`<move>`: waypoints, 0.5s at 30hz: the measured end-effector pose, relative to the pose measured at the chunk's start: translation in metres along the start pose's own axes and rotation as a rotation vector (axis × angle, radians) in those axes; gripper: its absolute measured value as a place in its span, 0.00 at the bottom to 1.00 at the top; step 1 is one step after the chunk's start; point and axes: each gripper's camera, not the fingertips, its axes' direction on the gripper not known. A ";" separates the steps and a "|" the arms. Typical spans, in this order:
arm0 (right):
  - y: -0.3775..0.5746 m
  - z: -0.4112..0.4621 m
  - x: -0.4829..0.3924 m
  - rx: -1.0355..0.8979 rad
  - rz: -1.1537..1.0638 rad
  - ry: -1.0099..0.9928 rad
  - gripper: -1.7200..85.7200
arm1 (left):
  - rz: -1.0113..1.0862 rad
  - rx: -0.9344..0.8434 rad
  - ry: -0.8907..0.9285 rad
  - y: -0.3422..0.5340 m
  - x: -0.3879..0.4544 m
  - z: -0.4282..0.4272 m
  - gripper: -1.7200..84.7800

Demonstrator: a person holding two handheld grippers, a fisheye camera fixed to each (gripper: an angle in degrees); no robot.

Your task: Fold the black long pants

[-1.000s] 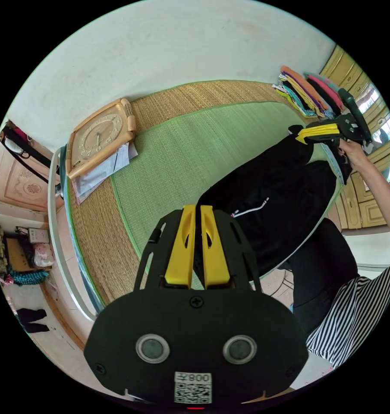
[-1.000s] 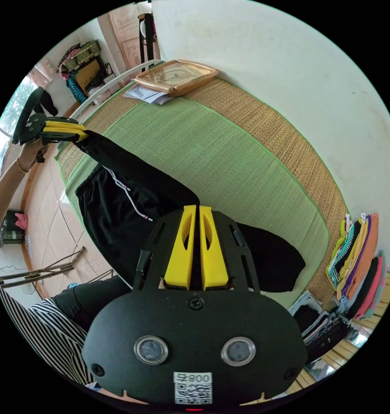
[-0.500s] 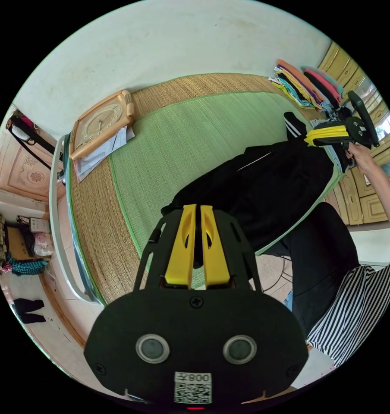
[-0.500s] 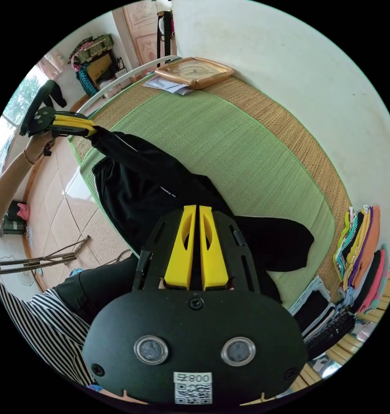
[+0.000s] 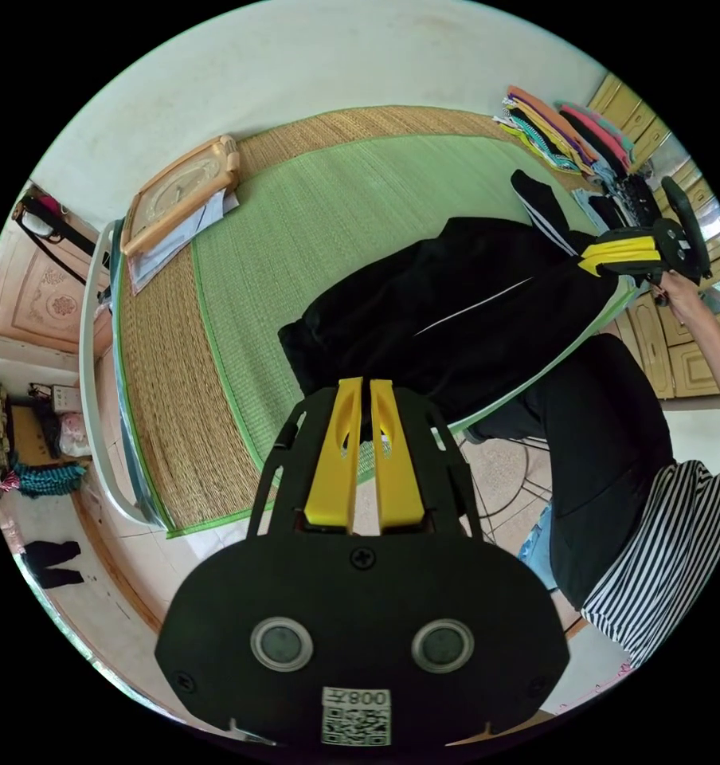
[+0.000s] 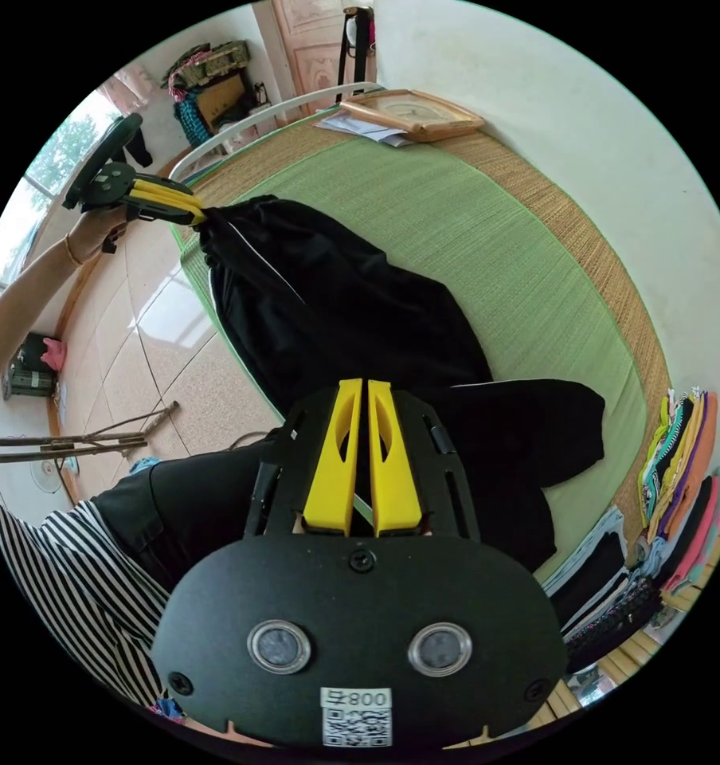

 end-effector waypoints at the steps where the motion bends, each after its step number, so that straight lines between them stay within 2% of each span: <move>1: 0.001 0.006 -0.005 -0.009 -0.004 -0.002 0.03 | 0.001 -0.007 -0.001 0.000 0.002 0.004 0.04; 15: 0.002 0.131 -0.094 -0.118 -0.034 -0.106 0.03 | 0.008 -0.092 0.001 -0.011 0.039 0.093 0.04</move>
